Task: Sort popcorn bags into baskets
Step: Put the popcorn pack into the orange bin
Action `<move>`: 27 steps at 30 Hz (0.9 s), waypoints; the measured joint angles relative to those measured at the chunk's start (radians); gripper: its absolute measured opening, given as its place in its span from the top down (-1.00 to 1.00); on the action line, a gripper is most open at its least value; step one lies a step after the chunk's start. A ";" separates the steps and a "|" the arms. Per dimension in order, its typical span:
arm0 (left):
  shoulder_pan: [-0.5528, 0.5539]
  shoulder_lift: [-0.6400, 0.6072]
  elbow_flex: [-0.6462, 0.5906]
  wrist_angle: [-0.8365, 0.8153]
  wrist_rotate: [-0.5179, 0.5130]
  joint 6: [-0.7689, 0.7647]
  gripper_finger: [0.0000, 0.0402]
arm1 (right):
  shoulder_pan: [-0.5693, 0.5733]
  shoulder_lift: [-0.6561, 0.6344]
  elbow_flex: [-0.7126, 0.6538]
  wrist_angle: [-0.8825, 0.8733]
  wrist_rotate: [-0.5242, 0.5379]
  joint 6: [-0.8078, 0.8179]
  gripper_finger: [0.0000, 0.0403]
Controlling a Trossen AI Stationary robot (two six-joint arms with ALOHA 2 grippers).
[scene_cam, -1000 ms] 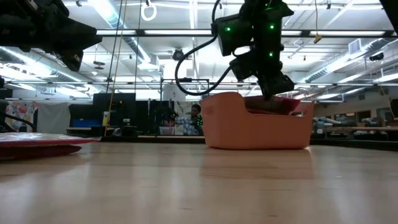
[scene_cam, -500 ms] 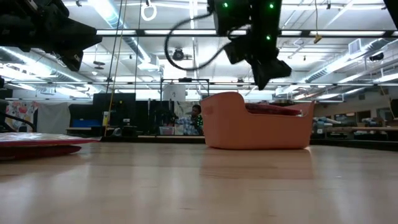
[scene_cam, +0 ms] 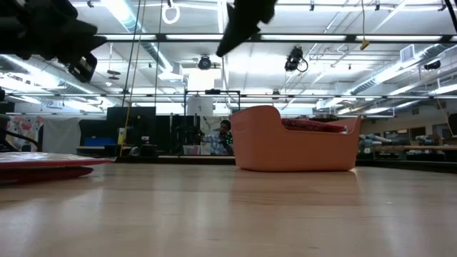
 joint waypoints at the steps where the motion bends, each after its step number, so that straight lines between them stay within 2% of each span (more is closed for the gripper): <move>1: 0.000 0.000 0.000 -0.024 0.019 -0.017 0.57 | 0.010 0.000 0.000 0.010 -0.018 0.032 0.47; 4: -0.001 0.002 0.000 -0.098 0.040 -0.067 0.57 | 0.044 -0.001 -0.012 0.007 -0.034 0.137 0.49; 7: -0.001 0.020 0.000 -0.090 0.039 -0.096 0.57 | 0.102 -0.001 -0.096 0.042 -0.018 0.192 0.51; 11: -0.001 0.085 0.000 0.067 0.000 -0.089 0.57 | 0.193 0.001 -0.249 0.191 0.062 0.209 0.55; 16: -0.008 0.247 0.001 0.258 -0.141 -0.043 0.57 | 0.275 -0.004 -0.393 0.402 0.165 0.155 0.58; 19: -0.022 0.364 0.002 0.306 -0.111 -0.085 0.57 | 0.291 -0.032 -0.444 0.422 0.234 0.121 0.59; 23: -0.047 0.493 0.055 0.174 0.055 -0.238 0.57 | 0.291 -0.122 -0.518 0.425 0.340 0.117 0.59; 27: -0.083 0.578 0.179 -0.155 0.164 -0.395 0.57 | 0.292 -0.215 -0.610 0.504 0.385 0.131 0.59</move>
